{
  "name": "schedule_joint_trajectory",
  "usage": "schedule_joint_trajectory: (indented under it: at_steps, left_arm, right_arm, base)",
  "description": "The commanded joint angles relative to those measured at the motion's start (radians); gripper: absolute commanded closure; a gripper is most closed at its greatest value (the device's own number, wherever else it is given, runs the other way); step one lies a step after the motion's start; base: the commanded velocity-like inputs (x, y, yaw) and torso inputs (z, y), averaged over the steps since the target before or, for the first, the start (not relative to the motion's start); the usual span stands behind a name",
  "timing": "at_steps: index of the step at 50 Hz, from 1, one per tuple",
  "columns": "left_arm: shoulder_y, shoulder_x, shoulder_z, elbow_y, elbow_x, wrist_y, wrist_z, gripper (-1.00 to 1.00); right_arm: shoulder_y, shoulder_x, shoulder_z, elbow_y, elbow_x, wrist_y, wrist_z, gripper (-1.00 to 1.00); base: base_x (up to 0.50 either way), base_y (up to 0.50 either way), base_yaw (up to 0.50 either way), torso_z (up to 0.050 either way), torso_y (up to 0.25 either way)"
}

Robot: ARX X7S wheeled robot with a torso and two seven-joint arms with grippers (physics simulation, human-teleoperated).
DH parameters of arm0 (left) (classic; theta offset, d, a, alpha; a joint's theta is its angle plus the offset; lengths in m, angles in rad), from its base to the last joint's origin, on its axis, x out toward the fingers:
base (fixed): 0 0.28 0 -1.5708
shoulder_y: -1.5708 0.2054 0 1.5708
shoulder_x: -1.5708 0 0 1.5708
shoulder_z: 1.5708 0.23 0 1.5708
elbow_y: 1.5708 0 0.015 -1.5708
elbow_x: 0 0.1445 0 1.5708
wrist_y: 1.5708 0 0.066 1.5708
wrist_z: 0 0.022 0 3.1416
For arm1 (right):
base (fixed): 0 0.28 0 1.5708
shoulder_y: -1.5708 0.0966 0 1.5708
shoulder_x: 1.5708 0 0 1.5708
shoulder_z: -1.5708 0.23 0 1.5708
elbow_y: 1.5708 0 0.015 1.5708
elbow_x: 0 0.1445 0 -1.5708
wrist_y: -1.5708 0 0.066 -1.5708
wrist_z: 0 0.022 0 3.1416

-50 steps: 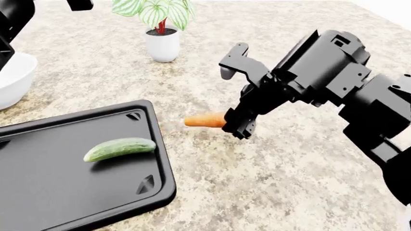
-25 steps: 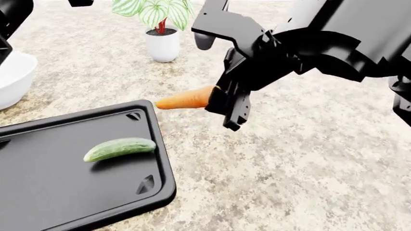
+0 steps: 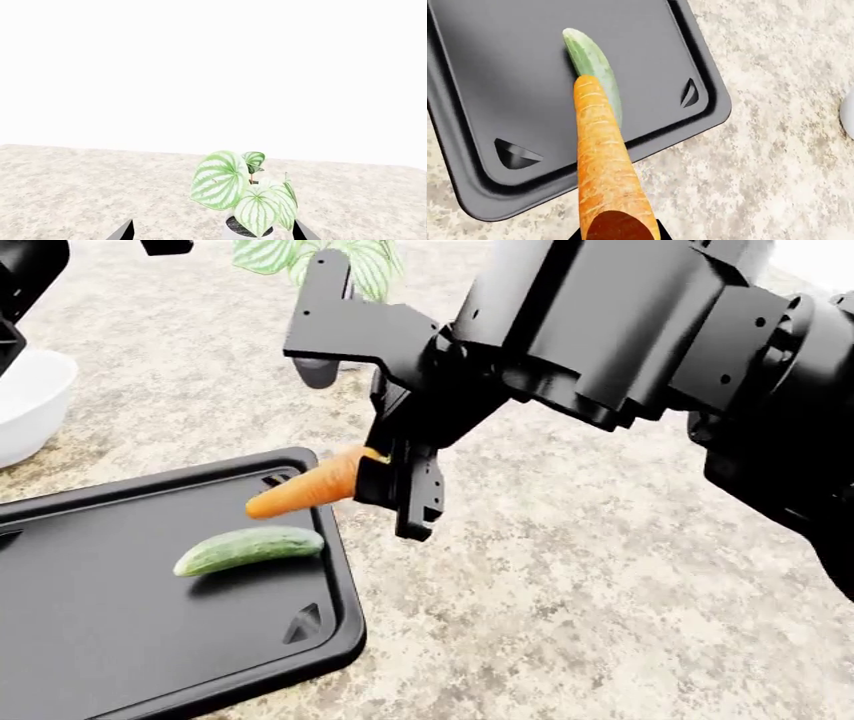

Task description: Place the two vegetables and bowl onto the tray for setting up a vegetable dip station.

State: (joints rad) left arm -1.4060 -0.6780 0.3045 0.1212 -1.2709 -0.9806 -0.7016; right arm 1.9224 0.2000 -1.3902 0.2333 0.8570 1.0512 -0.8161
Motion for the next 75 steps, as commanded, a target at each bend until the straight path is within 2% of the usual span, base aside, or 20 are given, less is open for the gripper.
schedule_joint_trajectory:
  at_steps: [1, 14, 33, 39, 58, 63, 64, 75]
  left_arm:
    - [0.0, 0.002, 0.004, 0.0, 0.0, 0.001, -0.001, -1.0]
    - [0.01, -0.001, 0.004, 0.006, -0.004, 0.003, -0.004, -1.0]
    - [0.011, -0.008, -0.006, 0.025, -0.032, -0.008, -0.031, -1.0]
    - [0.013, -0.009, -0.006, 0.023, -0.031, -0.005, -0.029, -1.0]
    - [0.019, -0.017, -0.008, 0.023, -0.034, -0.001, -0.029, -1.0]
    - [0.019, -0.016, -0.005, 0.018, -0.028, 0.004, -0.021, -1.0]
    - [0.02, -0.016, -0.006, 0.022, -0.031, 0.002, -0.025, -1.0]
    - [0.004, -0.013, -0.01, 0.014, -0.038, 0.003, -0.026, -1.0]
  right_arm:
    - [-0.032, -0.076, -0.06, 0.074, -0.054, -0.078, -0.071, 1.0]
    - [0.0, -0.133, -0.01, 0.203, -0.079, -0.165, -0.088, 1.0]
    - [-0.029, -0.056, -0.064, -0.044, -0.029, -0.081, -0.071, 1.0]
    - [-0.04, -0.083, -0.063, 0.05, -0.053, -0.099, -0.061, 1.0]
    - [-0.119, -0.126, -0.041, 0.08, -0.069, -0.247, -0.086, 1.0]
    - [-0.127, -0.138, -0.058, 0.103, -0.067, -0.227, -0.093, 1.0]
    - [-0.127, -0.132, -0.056, 0.097, -0.065, -0.241, -0.108, -1.0]
    - [-0.079, -0.087, -0.034, 0.014, -0.023, -0.144, -0.057, -1.0]
  base:
    - [0.0, 0.0, 0.0, 0.0, 0.0]
    - [0.0, 0.0, 0.0, 0.0, 0.0]
    - [0.0, 0.0, 0.0, 0.0, 0.0]
    - [0.0, 0.0, 0.0, 0.0, 0.0]
    - [0.0, 0.0, 0.0, 0.0, 0.0]
    - [0.0, 0.0, 0.0, 0.0, 0.0]
    - [0.0, 0.0, 0.0, 0.0, 0.0]
    - [0.0, 0.0, 0.0, 0.0, 0.0]
